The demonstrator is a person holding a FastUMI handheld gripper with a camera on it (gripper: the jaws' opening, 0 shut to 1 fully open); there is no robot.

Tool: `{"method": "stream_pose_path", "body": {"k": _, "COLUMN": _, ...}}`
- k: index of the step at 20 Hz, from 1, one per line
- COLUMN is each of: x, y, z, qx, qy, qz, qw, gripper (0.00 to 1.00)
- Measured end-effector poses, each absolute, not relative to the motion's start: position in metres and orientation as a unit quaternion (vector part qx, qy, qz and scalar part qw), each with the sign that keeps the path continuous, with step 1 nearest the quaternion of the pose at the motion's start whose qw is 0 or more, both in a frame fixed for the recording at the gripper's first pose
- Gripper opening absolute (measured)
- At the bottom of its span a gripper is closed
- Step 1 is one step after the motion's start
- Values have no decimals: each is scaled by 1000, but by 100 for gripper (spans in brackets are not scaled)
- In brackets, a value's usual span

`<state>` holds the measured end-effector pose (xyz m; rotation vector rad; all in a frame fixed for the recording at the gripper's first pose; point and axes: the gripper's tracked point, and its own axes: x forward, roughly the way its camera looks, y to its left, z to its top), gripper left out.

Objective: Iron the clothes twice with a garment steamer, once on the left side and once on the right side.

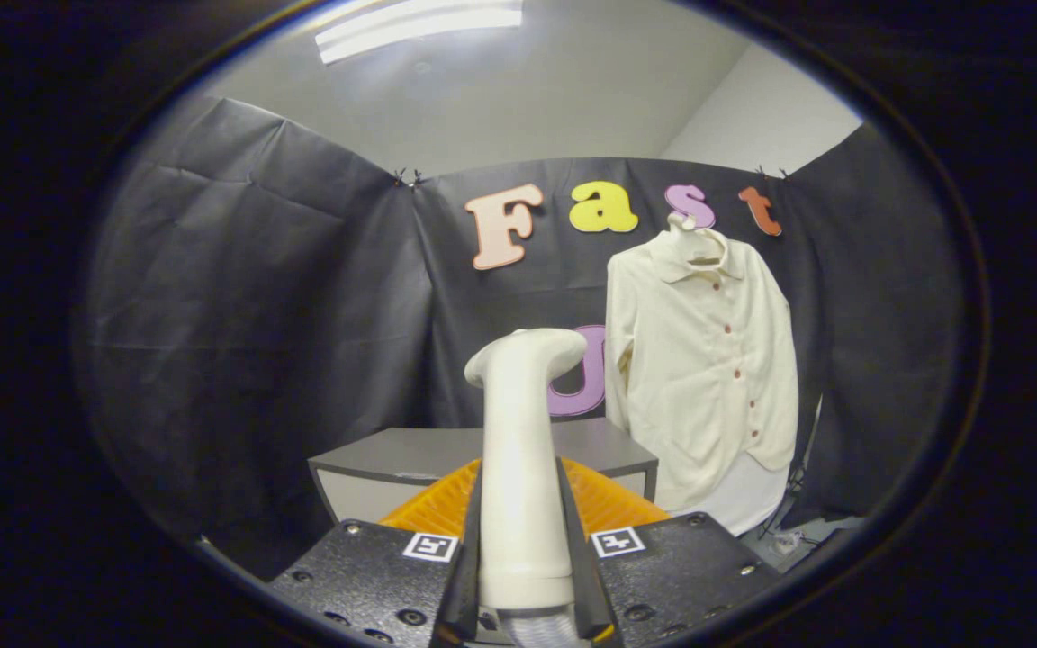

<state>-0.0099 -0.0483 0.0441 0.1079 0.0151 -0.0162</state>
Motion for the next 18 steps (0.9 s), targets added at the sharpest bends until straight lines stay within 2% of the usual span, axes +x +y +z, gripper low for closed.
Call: {"method": "stream_pose_path", "body": {"k": 18, "x": -15, "y": -42, "z": 33, "qx": 85, "qy": 18, "qz": 1, "qw": 996, "gripper": 40}}
